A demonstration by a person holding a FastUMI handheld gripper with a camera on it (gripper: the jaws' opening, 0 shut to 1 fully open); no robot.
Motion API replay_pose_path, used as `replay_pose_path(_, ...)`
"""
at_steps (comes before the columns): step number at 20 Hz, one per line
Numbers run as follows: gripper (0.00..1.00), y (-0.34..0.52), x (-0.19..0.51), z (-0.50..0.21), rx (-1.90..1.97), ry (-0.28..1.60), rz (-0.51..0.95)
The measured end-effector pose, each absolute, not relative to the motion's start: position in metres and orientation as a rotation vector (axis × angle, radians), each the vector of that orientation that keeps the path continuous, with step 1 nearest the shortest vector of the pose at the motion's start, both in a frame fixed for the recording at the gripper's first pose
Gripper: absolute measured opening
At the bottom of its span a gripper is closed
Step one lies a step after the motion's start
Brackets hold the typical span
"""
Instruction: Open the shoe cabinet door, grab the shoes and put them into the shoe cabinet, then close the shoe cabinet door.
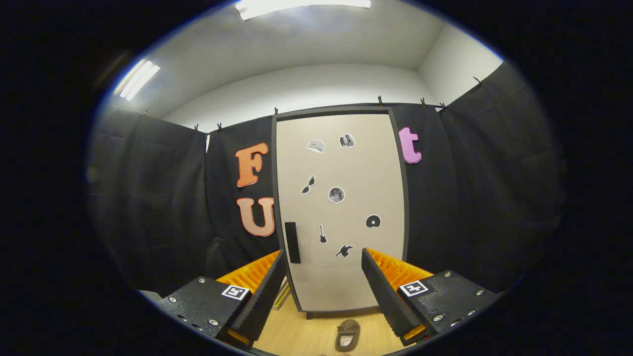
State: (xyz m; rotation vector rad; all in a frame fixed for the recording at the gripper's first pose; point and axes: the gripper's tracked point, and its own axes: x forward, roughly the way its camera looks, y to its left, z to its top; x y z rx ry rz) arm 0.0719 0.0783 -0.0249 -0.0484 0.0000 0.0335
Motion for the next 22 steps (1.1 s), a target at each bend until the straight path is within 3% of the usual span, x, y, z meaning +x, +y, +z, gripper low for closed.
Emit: replay_pose_path(22,0.95,0.158,0.258,-0.092,-0.112,0.052,0.110)
